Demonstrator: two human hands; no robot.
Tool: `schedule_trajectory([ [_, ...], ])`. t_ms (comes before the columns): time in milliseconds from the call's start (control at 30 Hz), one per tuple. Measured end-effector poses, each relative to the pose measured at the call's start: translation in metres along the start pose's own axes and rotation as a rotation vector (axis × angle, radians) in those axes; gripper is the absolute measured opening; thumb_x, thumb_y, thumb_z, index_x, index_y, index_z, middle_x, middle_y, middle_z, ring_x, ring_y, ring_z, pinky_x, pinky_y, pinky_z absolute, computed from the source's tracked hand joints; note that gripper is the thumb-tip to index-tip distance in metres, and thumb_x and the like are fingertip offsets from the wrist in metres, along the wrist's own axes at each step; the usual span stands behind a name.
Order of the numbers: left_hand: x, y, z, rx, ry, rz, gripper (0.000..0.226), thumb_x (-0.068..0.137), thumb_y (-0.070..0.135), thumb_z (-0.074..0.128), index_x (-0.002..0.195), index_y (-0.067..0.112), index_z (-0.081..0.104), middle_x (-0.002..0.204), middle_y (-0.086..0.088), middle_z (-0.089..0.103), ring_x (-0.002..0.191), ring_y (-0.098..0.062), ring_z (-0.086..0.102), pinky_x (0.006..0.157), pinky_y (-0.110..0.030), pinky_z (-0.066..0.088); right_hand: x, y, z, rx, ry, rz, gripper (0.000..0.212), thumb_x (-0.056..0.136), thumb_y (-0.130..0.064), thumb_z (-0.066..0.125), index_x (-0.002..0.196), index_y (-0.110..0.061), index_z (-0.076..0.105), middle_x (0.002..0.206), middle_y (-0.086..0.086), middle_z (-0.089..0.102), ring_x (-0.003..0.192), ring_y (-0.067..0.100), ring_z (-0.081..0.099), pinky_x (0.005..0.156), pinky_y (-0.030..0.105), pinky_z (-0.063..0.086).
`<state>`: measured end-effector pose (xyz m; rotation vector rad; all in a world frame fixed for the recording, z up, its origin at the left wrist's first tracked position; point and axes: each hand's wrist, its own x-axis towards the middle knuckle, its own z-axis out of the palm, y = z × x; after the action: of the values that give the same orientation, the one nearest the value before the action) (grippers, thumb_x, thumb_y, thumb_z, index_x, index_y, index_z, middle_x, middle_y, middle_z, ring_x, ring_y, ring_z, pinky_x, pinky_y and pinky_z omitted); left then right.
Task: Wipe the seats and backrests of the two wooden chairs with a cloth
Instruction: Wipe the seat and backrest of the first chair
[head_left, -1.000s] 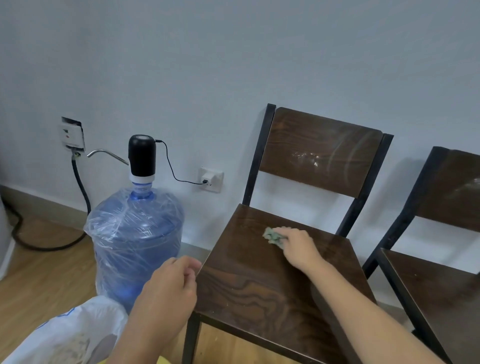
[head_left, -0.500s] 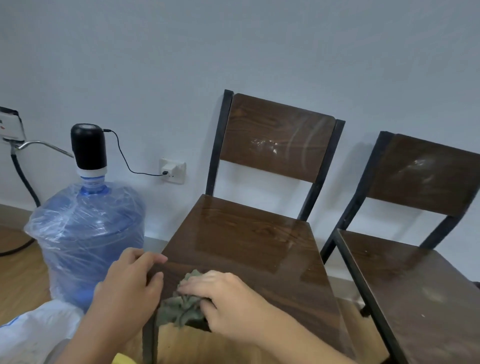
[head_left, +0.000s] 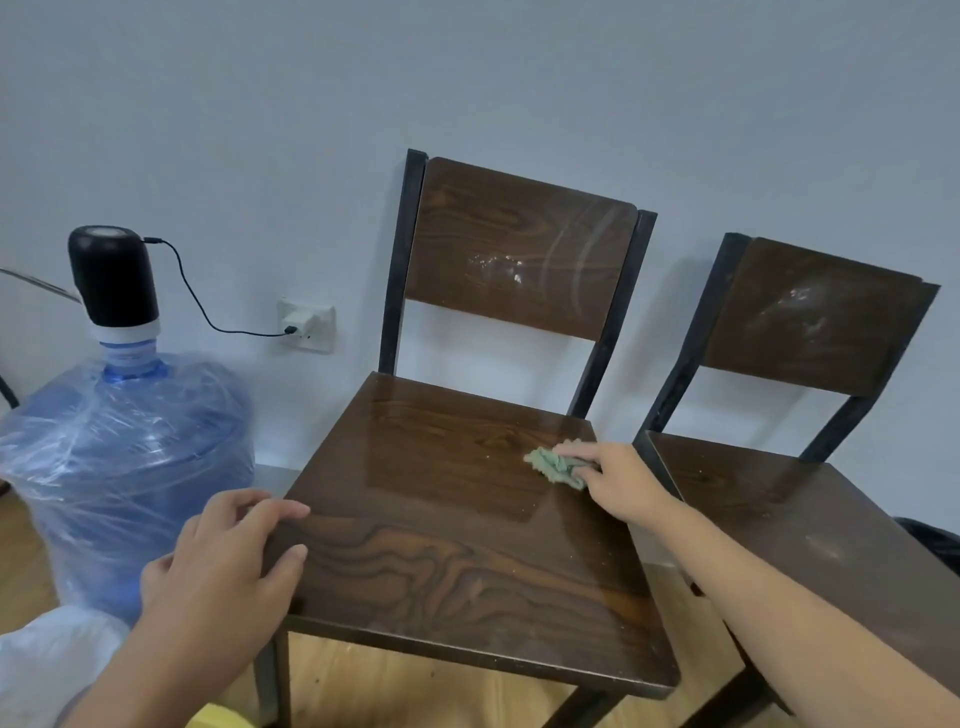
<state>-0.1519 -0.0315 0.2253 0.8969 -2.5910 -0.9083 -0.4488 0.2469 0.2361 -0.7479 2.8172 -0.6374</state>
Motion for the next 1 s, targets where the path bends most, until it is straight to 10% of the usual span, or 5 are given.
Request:
schedule_trajectory([
  [300, 0.01, 0.011, 0.009, -0.07, 0.02, 0.096, 0.025, 0.097, 0.029, 0.063, 0.112, 0.049, 0.061, 0.125, 0.018, 0.048, 0.117, -0.008, 0.043, 0.108, -0.051, 0.034, -0.155, -0.001, -0.003, 0.045, -0.269, -0.259, 0.063, 0.096, 0.001, 0.063, 0.127, -0.053, 0.064, 0.135, -0.044, 0.055, 0.135, -0.019, 0.043, 0.118, 0.009, 0.029],
  [600, 0.009, 0.017, 0.016, -0.039, 0.021, 0.132, 0.025, 0.095, 0.027, 0.065, 0.111, 0.046, 0.065, 0.128, 0.019, 0.051, 0.124, -0.007, 0.047, 0.107, -0.051, 0.038, 0.063, -0.02, 0.017, 0.151, 0.14, 0.099, 0.041, 0.102, -0.003, 0.049, 0.136, -0.019, 0.064, 0.143, 0.012, 0.062, 0.127, 0.028, 0.059, 0.115, 0.04, 0.046],
  [1000, 0.019, 0.011, 0.016, -0.076, 0.01, 0.188, 0.03, 0.095, 0.027, 0.065, 0.123, 0.036, 0.063, 0.113, 0.012, 0.055, 0.099, -0.008, 0.057, 0.102, -0.056, 0.05, -0.078, -0.027, 0.021, 0.193, -0.209, -0.254, 0.05, 0.098, 0.002, 0.057, 0.121, -0.04, 0.073, 0.14, -0.02, 0.064, 0.14, -0.004, 0.047, 0.122, 0.025, 0.032],
])
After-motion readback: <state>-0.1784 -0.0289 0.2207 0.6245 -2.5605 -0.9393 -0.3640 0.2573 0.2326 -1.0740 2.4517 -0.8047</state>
